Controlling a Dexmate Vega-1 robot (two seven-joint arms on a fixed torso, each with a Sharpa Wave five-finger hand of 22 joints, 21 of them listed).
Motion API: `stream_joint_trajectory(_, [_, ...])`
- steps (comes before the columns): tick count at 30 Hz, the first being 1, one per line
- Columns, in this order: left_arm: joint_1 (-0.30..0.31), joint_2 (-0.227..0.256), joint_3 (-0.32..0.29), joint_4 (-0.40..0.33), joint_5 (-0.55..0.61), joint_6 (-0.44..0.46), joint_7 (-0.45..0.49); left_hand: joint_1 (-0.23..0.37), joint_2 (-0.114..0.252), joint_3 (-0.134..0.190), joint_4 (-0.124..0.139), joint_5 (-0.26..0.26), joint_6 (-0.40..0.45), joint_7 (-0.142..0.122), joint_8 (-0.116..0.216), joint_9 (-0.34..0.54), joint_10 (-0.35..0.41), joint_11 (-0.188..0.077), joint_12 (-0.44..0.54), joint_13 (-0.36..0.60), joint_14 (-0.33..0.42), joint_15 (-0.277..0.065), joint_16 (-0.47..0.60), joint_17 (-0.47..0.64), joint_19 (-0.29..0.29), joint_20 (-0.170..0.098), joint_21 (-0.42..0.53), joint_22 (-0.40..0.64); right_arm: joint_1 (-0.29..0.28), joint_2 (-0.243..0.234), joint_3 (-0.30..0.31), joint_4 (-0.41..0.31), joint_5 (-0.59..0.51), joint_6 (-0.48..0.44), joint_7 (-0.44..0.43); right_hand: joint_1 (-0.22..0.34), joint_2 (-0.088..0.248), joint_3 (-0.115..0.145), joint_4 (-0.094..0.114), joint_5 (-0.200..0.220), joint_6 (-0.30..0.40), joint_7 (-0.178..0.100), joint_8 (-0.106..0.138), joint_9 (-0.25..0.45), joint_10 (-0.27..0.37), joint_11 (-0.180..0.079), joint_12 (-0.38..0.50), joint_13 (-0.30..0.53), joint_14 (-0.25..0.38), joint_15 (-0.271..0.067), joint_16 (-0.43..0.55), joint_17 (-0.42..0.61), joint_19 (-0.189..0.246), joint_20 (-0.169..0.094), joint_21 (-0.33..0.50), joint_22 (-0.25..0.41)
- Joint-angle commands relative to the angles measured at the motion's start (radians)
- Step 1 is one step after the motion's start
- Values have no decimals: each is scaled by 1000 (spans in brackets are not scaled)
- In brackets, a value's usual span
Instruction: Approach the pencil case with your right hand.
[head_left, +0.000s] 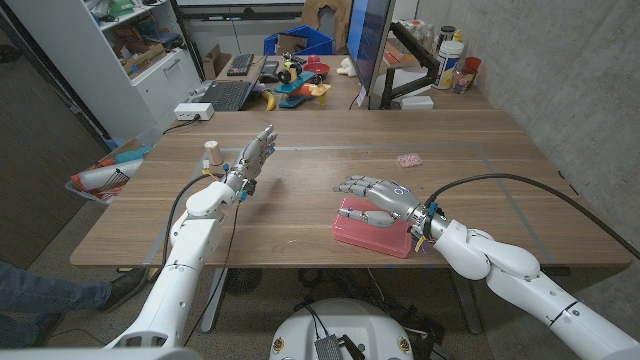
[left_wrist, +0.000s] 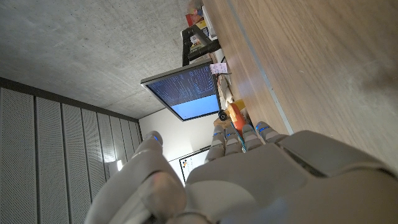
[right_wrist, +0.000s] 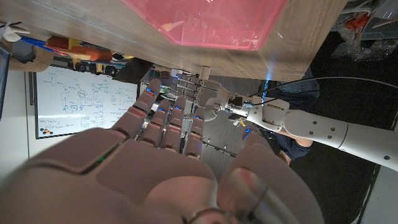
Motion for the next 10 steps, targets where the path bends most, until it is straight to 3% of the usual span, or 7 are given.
stream_joint_trajectory(1, [-10, 2, 7, 1, 6, 10, 0, -4, 11, -1, -4, -1, 3, 4, 4, 5, 3, -1, -2, 1, -8, 0, -5, 3, 0, 5, -3, 6, 4, -6, -9, 7, 4, -11, 7, 5, 11, 4, -6, 5, 3, -2, -1, 0, 6, -1, 5, 1, 8, -10, -2, 3, 9, 2, -1, 3])
stream_joint_trajectory(10, [-14, 0, 10, 4, 8, 3, -1, -4, 12, -2, -5, -1, 4, 4, 4, 5, 2, -1, -3, 1, -8, 0, -5, 3, 1, 6, -7, 6, 2, -8, -11, 5, 0, -16, -3, 6, 14, 5, -7, 5, 16, 3, 4, 0, 8, -1, 1, 1, 13, -12, -2, 4, 12, 3, -8, 3])
